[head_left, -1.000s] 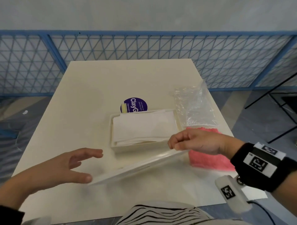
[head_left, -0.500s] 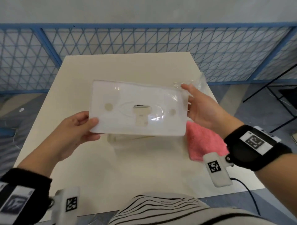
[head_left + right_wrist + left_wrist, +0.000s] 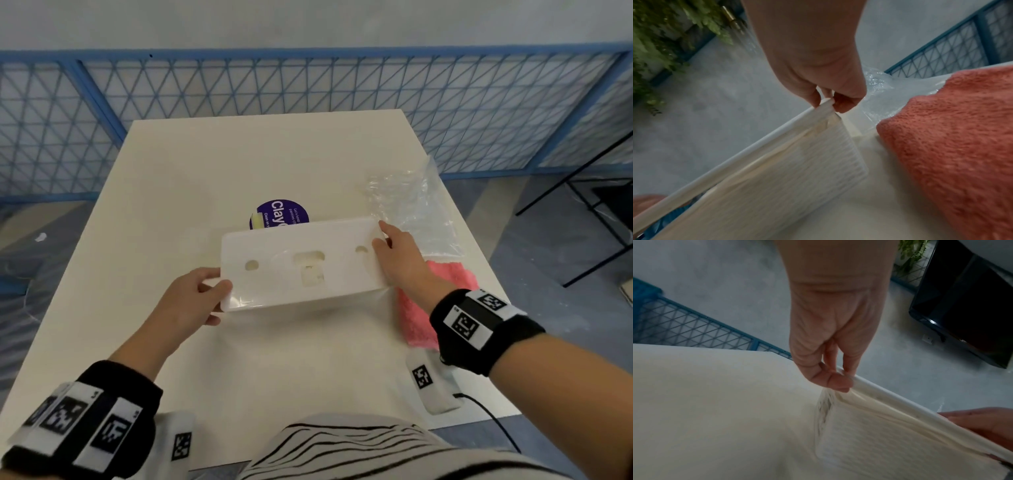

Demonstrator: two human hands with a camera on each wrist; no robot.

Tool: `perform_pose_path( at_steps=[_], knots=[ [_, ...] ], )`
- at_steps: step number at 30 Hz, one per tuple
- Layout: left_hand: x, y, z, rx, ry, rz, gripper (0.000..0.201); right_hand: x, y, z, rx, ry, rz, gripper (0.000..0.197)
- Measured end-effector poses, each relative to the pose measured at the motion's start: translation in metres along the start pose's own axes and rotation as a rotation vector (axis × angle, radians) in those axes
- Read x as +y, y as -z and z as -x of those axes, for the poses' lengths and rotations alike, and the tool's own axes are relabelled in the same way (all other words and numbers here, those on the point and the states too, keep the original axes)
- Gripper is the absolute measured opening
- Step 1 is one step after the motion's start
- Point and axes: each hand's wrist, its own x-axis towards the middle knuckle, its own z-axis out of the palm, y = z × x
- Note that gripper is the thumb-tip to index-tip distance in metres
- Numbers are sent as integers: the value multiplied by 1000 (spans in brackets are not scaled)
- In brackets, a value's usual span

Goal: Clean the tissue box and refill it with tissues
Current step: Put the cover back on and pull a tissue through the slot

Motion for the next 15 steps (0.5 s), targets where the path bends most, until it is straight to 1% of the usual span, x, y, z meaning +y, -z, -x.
perform_pose_path(
  at_steps=[3,10,15],
  knots=[
    [5,-2,-2,32,-3,8,21,2,-1,-4,22,9,60,48],
    [-2,4,4,32,5,-19,23,17,-5,15,47,132,-66,48],
    [0,2,-2,40,10,-1,26,16,-7,14,107,150,-103,49]
  ],
)
